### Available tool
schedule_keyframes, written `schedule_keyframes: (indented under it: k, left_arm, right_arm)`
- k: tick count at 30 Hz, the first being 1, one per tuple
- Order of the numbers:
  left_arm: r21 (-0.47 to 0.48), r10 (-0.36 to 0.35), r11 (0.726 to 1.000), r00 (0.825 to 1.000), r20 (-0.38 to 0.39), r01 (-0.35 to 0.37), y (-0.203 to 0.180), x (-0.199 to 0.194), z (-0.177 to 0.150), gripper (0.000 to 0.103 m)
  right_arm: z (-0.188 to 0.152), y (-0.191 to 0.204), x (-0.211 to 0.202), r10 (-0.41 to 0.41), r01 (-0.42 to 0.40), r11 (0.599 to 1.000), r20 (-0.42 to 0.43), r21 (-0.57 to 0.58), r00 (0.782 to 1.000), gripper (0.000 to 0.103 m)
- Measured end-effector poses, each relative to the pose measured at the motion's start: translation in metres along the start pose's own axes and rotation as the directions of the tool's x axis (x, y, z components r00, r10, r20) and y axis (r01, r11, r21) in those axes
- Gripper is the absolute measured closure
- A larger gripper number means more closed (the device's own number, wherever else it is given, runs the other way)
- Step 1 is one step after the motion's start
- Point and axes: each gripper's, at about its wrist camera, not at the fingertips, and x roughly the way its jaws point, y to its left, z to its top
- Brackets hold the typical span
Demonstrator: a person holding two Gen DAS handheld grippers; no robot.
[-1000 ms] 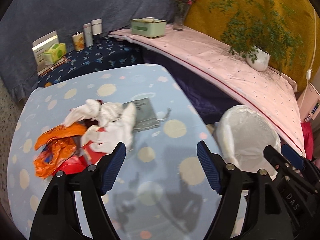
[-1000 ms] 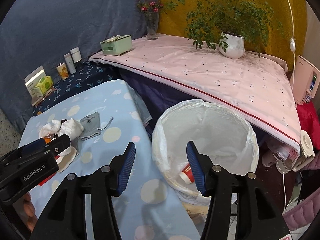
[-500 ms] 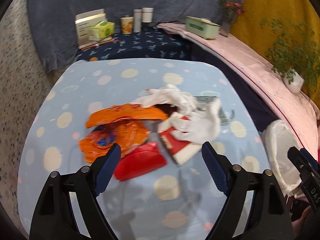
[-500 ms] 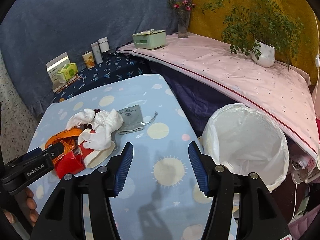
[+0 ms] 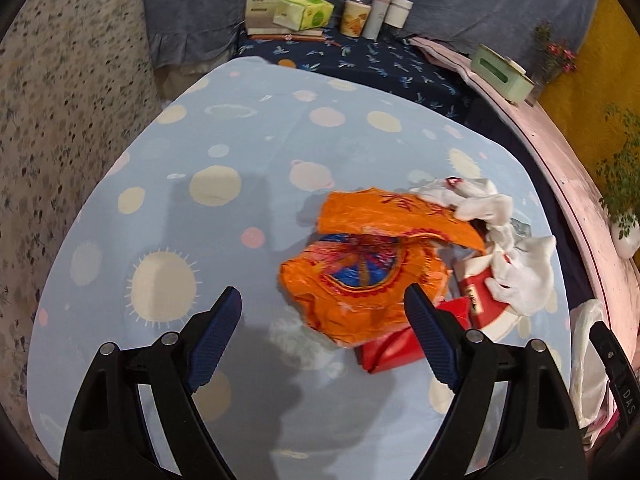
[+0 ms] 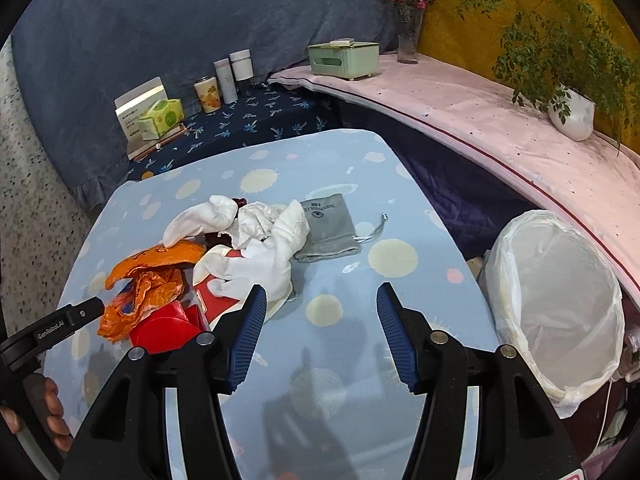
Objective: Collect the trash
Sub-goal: 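Move the left tool to the orange snack bag and grasp it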
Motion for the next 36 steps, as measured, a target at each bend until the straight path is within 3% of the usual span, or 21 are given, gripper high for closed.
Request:
schedule_keyframes:
  k: [8,11,15,20,22,26,36]
  left_arm:
    - [-0.059,-0.048,0.997,0.996,-0.07,0.044,0.016,0.028,0.004,0.027]
    - [-0.06,-0.067,0.996,0.994,-0.082,0.062,0.016,0.034,0.004,0.032]
    - [-0.05,-0.092,0.995,0.991,-0.097,0.087,0.013,0.04,0.005,0.048]
    - [-0.028,-0.102,0.995,0.99,-0.096,0.1,0.009,0.041,0.004,0.077]
    - [-0.025,-0.1,0.995,0.99,-0.097,0.098,0.009,0.041,0.004,0.094]
    - [-0.015,-0.092,0.996,0.993,-0.071,0.091,0.008,0.032,0.003,0.098]
    - [0.041,-0.119,0.992,0.992,0.029,0.118,-0.013,-0.019,0.009,0.1]
  right_arm:
    - [0.008,0.021,0.037,0.003,-0.003,1.0,-0.031,-0.003,1.0,0.047]
    - [0.01,0.028,0.049,0.001,-0.002,1.0,-0.042,-0.008,0.999,0.047]
    - [0.011,0.034,0.063,-0.004,0.003,1.0,-0.06,-0.015,0.998,0.05]
    - [0.008,0.037,0.073,-0.003,0.001,1.0,-0.087,-0.025,0.996,0.082]
    - [0.008,0.037,0.074,-0.006,0.004,1.0,-0.091,-0.027,0.996,0.091]
    - [0.008,0.034,0.064,0.011,-0.013,1.0,-0.074,-0.023,0.997,0.098]
    - [0.024,0.026,0.009,0.038,-0.036,0.999,0.041,-0.032,0.998,0.099]
